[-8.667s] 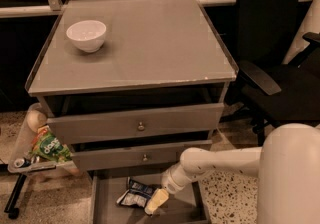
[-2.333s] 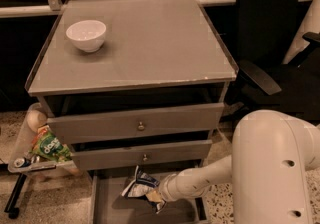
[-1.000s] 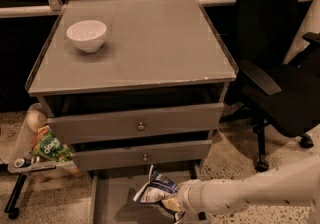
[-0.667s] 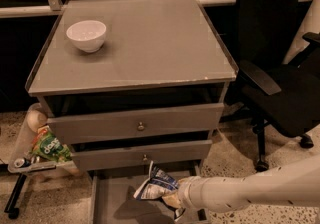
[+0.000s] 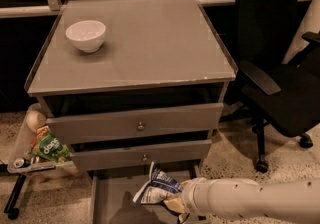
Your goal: Pick blue chip bag from bottom drawer and place on counter
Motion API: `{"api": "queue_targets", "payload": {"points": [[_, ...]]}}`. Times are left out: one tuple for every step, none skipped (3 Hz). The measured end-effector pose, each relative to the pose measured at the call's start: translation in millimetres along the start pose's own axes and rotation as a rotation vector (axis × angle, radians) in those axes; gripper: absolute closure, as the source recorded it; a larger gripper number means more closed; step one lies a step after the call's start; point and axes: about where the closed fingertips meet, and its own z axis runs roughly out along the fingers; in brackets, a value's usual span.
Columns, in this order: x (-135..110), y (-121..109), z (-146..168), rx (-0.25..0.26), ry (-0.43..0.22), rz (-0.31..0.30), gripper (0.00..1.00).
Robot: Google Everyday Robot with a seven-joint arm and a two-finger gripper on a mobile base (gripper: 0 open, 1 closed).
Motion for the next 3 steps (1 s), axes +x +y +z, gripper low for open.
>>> {"api": "queue_targets", "payload": {"points": [[-37, 11, -58, 0.041, -0.014, -0.047, 1.0], [-37, 11, -58, 0.041, -0.014, -0.046, 1.0], [-56, 11, -79, 0.057, -0.036, -0.065, 1.0]]}}
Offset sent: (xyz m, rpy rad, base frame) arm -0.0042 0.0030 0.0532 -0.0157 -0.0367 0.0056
